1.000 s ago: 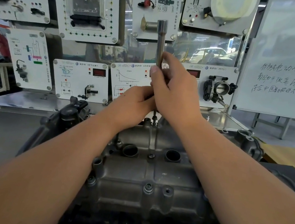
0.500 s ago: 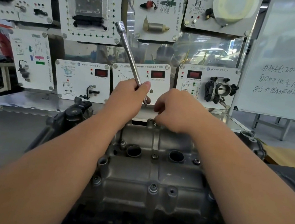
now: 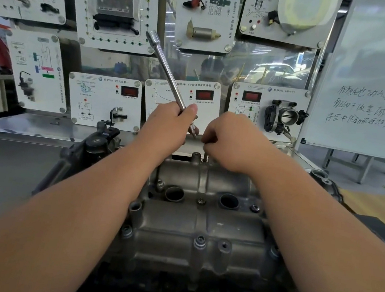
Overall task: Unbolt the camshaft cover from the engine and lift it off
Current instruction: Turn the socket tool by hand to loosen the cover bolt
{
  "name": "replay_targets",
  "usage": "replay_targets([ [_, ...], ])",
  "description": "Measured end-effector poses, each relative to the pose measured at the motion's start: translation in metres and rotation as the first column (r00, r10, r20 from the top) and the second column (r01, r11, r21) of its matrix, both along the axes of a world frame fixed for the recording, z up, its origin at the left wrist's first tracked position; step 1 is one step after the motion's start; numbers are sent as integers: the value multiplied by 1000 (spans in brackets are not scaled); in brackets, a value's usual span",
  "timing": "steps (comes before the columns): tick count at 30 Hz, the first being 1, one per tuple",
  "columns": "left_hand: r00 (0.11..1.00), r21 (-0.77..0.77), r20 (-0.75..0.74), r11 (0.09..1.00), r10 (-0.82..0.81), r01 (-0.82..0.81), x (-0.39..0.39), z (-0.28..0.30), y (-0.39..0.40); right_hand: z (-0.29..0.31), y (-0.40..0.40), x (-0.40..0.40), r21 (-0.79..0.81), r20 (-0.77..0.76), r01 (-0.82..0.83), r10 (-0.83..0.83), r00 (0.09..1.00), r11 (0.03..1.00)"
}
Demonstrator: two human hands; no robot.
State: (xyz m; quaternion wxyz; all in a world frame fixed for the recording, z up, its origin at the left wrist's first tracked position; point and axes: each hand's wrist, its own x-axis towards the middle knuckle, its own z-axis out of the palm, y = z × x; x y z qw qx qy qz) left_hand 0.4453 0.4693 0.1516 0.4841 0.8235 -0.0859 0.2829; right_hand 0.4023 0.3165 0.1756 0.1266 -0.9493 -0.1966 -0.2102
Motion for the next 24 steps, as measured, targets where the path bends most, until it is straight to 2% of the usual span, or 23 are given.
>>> replay_targets([
  [4, 1000, 7, 4, 1000, -12, 12, 1, -2, 1, 6, -2, -3, 195, 118, -16, -7, 993, 981],
  [7, 999, 4, -8, 999, -53, 53, 3, -2, 1, 9, -3, -3, 456, 226, -44, -68, 972, 889],
  [9, 998, 18, -10, 998, -62, 62, 3, -3, 0, 8, -2, -1, 544, 240, -76, -68, 968, 835],
  [20, 989, 123, -27, 982, -143, 145, 0, -4, -4, -3, -1, 4, 639, 173, -104, -11, 985, 762],
  [24, 982, 123, -45, 975, -182, 186, 1, -3, -5, -2, -17, -31, 694, 121, -169, 118, 986, 700],
])
